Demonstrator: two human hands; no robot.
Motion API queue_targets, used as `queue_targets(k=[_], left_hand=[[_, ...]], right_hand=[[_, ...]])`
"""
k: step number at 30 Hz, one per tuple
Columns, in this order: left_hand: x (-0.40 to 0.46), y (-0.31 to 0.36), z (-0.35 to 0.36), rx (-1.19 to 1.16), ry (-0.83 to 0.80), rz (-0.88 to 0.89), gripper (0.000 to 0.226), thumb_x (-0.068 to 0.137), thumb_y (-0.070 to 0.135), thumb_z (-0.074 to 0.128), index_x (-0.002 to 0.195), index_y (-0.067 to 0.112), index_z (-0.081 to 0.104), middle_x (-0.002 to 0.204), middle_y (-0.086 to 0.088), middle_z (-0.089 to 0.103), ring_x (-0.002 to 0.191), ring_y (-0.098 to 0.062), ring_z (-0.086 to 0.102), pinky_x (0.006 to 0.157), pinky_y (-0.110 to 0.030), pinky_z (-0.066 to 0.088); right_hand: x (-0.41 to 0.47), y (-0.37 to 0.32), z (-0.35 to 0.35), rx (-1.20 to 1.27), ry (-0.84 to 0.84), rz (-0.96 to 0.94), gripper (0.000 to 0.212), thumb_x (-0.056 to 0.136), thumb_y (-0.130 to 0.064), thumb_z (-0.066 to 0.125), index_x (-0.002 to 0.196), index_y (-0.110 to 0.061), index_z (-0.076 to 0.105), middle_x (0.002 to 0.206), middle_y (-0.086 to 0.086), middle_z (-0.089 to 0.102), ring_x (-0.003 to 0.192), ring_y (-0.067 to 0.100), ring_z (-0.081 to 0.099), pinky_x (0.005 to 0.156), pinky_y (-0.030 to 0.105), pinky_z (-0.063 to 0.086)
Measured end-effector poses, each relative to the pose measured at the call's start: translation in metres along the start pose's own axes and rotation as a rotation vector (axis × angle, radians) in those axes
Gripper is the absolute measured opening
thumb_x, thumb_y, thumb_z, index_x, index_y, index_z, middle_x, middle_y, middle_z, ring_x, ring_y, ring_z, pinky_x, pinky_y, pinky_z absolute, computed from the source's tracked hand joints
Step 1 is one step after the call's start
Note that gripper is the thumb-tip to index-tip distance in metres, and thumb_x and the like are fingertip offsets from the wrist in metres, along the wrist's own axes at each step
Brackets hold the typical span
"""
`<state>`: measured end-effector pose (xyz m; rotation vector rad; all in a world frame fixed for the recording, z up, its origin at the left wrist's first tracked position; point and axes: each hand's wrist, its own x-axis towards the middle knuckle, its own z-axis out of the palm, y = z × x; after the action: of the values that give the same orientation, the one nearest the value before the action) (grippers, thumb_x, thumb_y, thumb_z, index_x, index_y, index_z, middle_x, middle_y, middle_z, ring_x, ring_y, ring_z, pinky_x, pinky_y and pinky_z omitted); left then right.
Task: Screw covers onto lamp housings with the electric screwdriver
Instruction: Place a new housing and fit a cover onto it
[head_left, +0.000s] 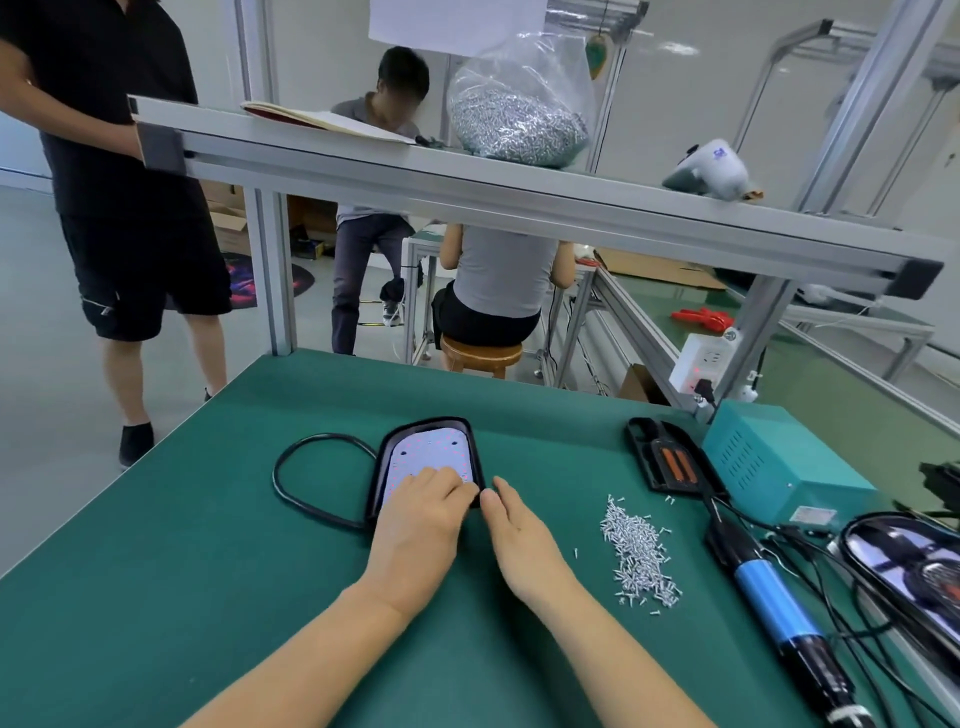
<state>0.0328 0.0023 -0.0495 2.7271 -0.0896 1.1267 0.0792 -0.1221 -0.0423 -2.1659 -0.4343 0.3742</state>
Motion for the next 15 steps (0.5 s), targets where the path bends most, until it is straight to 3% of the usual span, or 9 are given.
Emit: queue_targets(k=[2,4,7,9,10,12,15], left_hand=[[-0.004,0.008,-0.001,-0.025,-0.008,0.004,0.032,0.054,-0.006,0.083,0.079,0.012,0.073,0.064,0.002,0.057,0.054,-0.02,0.051,0.055,-0.024,0.028],[-0.009,0.02,-0.002,-0.055,-0.02,0.035,0.03,0.055,-0.005,0.082,0.079,0.011,0.073,0.065,0.001,0.057,0.054,-0.02,0.052,0.052,-0.025,0.036],[-0.016,0.04,-0.006,-0.134,-0.049,0.108,0.022,0.061,-0.004,0.078,0.075,0.011,0.07,0.068,0.001,0.058,0.056,-0.019,0.053,0.055,-0.022,0.035],[-0.022,0.046,-0.011,-0.217,-0.1,0.115,0.017,0.069,0.005,0.077,0.083,0.012,0.071,0.077,0.002,0.063,0.066,-0.017,0.059,0.059,-0.021,0.043],[-0.025,0.045,-0.015,-0.294,-0.111,0.069,0.015,0.075,0.011,0.073,0.09,0.012,0.072,0.085,0.004,0.066,0.077,-0.015,0.061,0.065,-0.024,0.048],[-0.028,0.036,-0.024,-0.461,-0.042,-0.13,0.02,0.085,0.019,0.063,0.102,0.013,0.07,0.101,0.006,0.065,0.096,-0.007,0.056,0.083,-0.019,0.045],[-0.025,0.011,-0.031,-0.592,0.064,-0.542,0.023,0.091,0.015,0.061,0.114,0.016,0.062,0.113,0.008,0.058,0.107,-0.007,0.05,0.094,-0.016,0.033]], right_hand=[[-0.004,0.0,-0.006,0.22,0.02,0.027,0.054,0.105,-0.04,0.036,0.154,-0.02,0.027,0.159,-0.008,0.028,0.146,0.008,0.025,0.115,0.021,0.014],[-0.006,-0.001,-0.012,0.333,0.05,0.058,0.053,0.103,-0.034,0.043,0.152,-0.017,0.033,0.155,-0.005,0.036,0.141,0.01,0.034,0.118,0.028,0.021],[-0.002,-0.003,-0.018,0.269,0.061,0.077,0.032,0.098,-0.016,0.048,0.128,-0.01,0.055,0.125,0.009,0.062,0.107,0.018,0.058,0.103,0.041,0.046],[-0.003,-0.001,-0.023,0.229,0.078,0.082,0.025,0.092,-0.003,0.045,0.111,-0.004,0.061,0.105,0.013,0.066,0.087,0.021,0.055,0.086,0.037,0.049],[-0.004,0.002,-0.027,0.218,0.077,0.073,0.025,0.089,0.0,0.043,0.105,-0.002,0.062,0.097,0.012,0.065,0.081,0.02,0.051,0.078,0.034,0.046],[-0.008,0.009,-0.036,0.209,0.061,0.051,0.026,0.088,0.002,0.043,0.101,-0.003,0.064,0.089,0.009,0.062,0.076,0.018,0.047,0.071,0.03,0.039],[-0.009,0.016,-0.044,0.231,0.045,0.036,0.03,0.093,0.0,0.046,0.111,-0.012,0.067,0.098,0.004,0.068,0.082,0.016,0.055,0.076,0.028,0.043]])
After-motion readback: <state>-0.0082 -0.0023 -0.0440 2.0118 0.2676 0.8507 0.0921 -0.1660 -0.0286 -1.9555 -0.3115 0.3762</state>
